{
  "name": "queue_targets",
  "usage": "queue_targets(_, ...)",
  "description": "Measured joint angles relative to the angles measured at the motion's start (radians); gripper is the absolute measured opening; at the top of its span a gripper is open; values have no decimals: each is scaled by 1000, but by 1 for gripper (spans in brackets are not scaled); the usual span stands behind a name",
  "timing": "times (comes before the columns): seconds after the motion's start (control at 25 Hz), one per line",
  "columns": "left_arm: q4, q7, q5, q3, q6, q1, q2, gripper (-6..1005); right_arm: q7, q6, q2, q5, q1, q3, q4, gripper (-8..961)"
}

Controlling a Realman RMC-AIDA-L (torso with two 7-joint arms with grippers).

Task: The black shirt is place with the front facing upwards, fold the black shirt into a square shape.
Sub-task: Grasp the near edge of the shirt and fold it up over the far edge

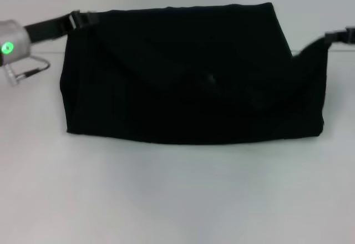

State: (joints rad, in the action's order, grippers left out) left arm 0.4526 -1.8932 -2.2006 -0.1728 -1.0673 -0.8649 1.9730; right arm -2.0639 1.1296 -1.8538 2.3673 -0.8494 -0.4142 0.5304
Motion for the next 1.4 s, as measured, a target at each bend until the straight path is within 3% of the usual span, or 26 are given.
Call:
queue_targets(0.28, -84, 249, 147, -1, 288, -50, 69, 91, 41, -271, -43, -3, -74, -58, -135, 53)
queue_targets(0.48, -136, 503, 272, 4, 444, -61, 125, 100, 120, -451, -102, -10, -91, -62, -208, 64)
queue_targets(0.6, -159, 616, 346, 2, 473, -57, 143, 105, 166, -522, -136, -16, -93, -63, -220, 76)
queue_targets(0.8, -169, 665, 371, -1, 477, -48, 150, 113, 186, -544, -158, -18, -89, -61, -223, 95)
queue_targets(1.12, -164, 668, 372, -2, 465, -35, 148, 127, 186, -526, -165, -22, -85, -108, -210, 125)
queue_targets(1.4, -145, 644, 372, -2, 422, -25, 140, 383, 173, -495, -167, -23, -82, -141, -156, 273)
